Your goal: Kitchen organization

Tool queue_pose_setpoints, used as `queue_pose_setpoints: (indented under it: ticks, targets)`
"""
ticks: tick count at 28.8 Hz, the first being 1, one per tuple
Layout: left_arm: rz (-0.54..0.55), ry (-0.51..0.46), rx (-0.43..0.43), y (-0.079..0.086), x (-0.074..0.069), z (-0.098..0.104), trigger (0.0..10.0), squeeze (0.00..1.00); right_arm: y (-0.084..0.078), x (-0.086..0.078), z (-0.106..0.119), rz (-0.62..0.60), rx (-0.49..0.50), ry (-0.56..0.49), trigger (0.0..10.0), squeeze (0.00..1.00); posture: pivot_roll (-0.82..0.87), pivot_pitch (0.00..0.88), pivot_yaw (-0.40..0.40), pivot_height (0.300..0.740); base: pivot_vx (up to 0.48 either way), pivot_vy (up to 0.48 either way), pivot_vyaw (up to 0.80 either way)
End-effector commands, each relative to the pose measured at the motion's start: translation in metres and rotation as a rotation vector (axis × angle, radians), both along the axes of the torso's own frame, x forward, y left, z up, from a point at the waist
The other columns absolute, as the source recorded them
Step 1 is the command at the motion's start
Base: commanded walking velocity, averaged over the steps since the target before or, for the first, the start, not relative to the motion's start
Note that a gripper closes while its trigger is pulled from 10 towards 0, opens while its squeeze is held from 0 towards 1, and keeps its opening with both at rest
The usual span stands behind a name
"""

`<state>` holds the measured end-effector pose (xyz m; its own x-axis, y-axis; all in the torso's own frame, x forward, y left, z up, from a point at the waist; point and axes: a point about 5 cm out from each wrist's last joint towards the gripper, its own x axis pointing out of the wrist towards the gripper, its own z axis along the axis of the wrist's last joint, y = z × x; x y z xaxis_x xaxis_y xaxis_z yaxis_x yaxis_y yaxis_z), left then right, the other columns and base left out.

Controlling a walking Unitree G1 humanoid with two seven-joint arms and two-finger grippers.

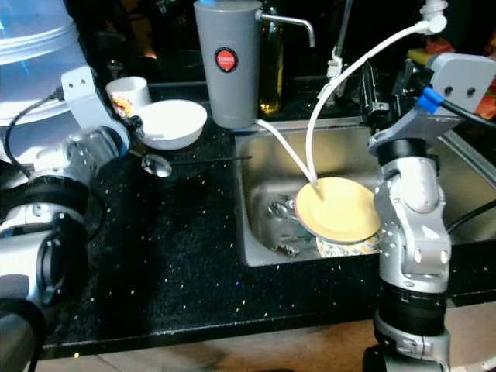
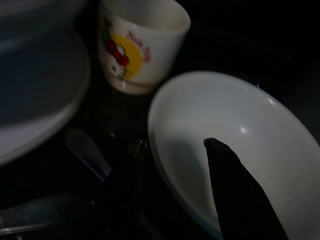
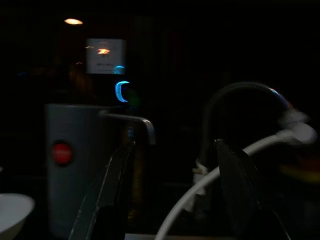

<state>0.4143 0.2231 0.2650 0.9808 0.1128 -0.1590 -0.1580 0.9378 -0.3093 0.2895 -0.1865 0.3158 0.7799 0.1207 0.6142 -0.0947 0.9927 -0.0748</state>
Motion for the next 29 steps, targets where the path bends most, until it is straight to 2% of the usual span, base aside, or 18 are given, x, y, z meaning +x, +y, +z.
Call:
queue_pose_setpoints:
  ticks: [1,4,8,11,15,20,21,22,23,24,29]
  targets:
    - [0.015,-0.008,0.003,0.008,-0.001,0.006,10.0,0.0,0.005,-0.003,0.003,0.039,-0.027,-0.005,10.0,0.0,-0.02,0.074,0.015,0.74,0.0,0.0,0.0]
    - [0.01,0.003,-0.018,0.014,-0.001,0.007,10.0,0.0,0.008,-0.003,0.006,0.048,-0.03,-0.009,10.0,0.0,-0.02,0.097,0.015,0.74,0.0,0.0,0.0]
    - [0.014,0.079,-0.062,0.019,-0.003,-0.007,10.0,0.0,0.014,-0.01,-0.001,0.056,-0.019,0.016,10.0,0.0,-0.02,0.161,0.041,0.74,0.0,0.0,0.0]
    - [0.011,0.103,-0.072,0.018,-0.003,-0.012,10.0,0.0,0.012,-0.011,-0.005,0.05,-0.013,0.031,10.0,0.0,-0.02,0.167,0.046,0.74,0.0,0.0,0.0]
    - [0.0,0.126,-0.139,0.016,-0.003,-0.018,10.0,0.0,0.011,-0.013,-0.008,0.04,0.003,0.045,10.0,0.0,-0.02,0.176,0.056,0.74,0.0,0.0,0.0]
    - [-0.007,0.126,-0.182,0.012,-0.002,-0.02,10.0,0.0,0.012,-0.013,-0.008,0.038,0.007,0.046,10.0,0.0,-0.03,0.165,0.06,0.74,0.0,0.0,0.0]
    - [-0.007,0.119,-0.198,0.011,-0.001,-0.019,6.2,0.0,0.013,-0.012,-0.008,0.038,0.009,0.046,10.0,0.0,-0.03,0.159,0.059,0.74,0.0,0.0,0.0]
    - [-0.008,0.102,-0.223,0.011,-0.001,-0.016,4.9,0.0,0.013,-0.012,-0.008,0.037,0.011,0.045,10.0,0.0,-0.03,0.155,0.058,0.74,0.0,0.0,0.0]
    - [-0.008,0.078,-0.25,0.011,0.0,-0.013,0.0,0.0,0.013,-0.012,-0.008,0.036,0.012,0.045,10.0,0.0,-0.03,0.145,0.057,0.74,0.0,0.0,0.0]
    - [-0.007,0.062,-0.268,0.011,0.0,-0.011,0.0,0.0,0.013,-0.012,-0.007,0.035,0.013,0.045,10.0,0.0,-0.03,0.145,0.057,0.74,0.0,0.0,0.0]
    - [-0.008,0.021,-0.236,0.013,0.001,-0.002,0.0,0.0,0.012,-0.011,-0.005,0.029,0.017,0.034,10.0,0.0,-0.04,0.105,0.058,0.74,0.0,0.0,0.0]
